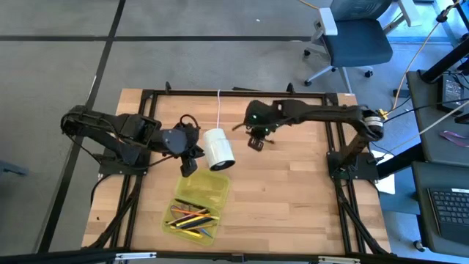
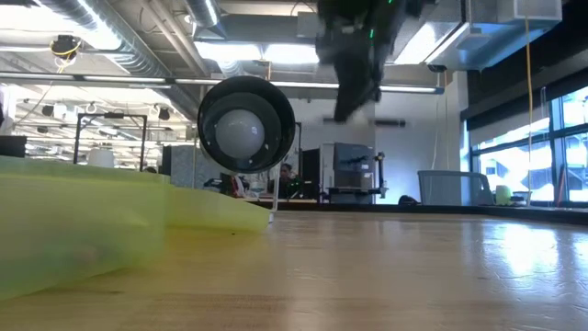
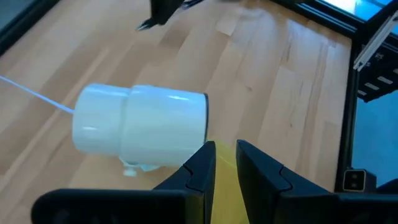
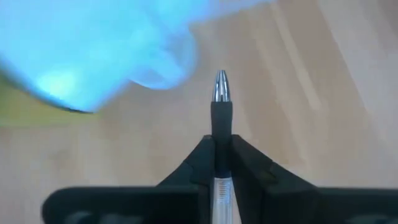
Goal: Pick & place school supplies into a supply box
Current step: Put the transparent black pen into the supply box
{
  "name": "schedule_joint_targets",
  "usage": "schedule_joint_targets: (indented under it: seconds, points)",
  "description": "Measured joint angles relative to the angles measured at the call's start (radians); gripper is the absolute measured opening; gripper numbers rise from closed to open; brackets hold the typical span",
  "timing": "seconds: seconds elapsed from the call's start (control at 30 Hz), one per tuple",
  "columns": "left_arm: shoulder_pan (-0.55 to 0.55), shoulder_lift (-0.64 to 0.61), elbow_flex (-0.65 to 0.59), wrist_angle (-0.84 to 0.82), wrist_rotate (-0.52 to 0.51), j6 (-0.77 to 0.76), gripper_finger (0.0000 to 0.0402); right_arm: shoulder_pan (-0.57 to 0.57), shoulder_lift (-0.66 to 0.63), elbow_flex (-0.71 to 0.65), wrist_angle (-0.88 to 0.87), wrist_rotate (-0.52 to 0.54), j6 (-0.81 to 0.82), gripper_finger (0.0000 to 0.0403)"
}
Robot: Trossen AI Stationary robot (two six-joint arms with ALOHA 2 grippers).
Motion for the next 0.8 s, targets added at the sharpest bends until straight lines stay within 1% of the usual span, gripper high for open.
schedule_joint_targets:
  seconds: [0.13, 0.23, 0.3, 0.4, 0.53, 0.67, 0.8]
  points:
    - [-0.059, 0.000, 0.000, -0.019, -0.018, -0.026, 0.0058, 0.106, -0.078, 0.000, 0.074, 0.000, 0.079, 0.0040]
    - [-0.102, -0.012, 0.000, -0.086, -0.052, -0.029, 0.0058, 0.188, -0.104, 0.001, 0.179, 0.001, 0.128, 0.0041]
    - [-0.123, -0.028, 0.000, -0.121, -0.083, -0.058, 0.0058, 0.238, -0.106, 0.002, 0.270, 0.001, 0.155, 0.0041]
    - [-0.160, -0.055, 0.000, -0.143, -0.094, -0.061, 0.0058, 0.308, -0.093, 0.002, 0.419, 0.001, 0.179, 0.0041]
    - [-0.235, -0.104, -0.001, -0.145, -0.109, -0.056, 0.0058, 0.388, -0.039, 0.002, 0.641, 0.036, 0.192, 0.0041]
    - [-0.330, -0.171, -0.062, -0.086, -0.178, -0.085, 0.0058, 0.442, 0.016, 0.002, 0.827, 0.100, 0.193, 0.0040]
    - [-0.414, -0.225, -0.193, 0.105, -0.265, -0.101, 0.0058, 0.488, 0.063, 0.002, 0.986, 0.210, 0.192, 0.0040]
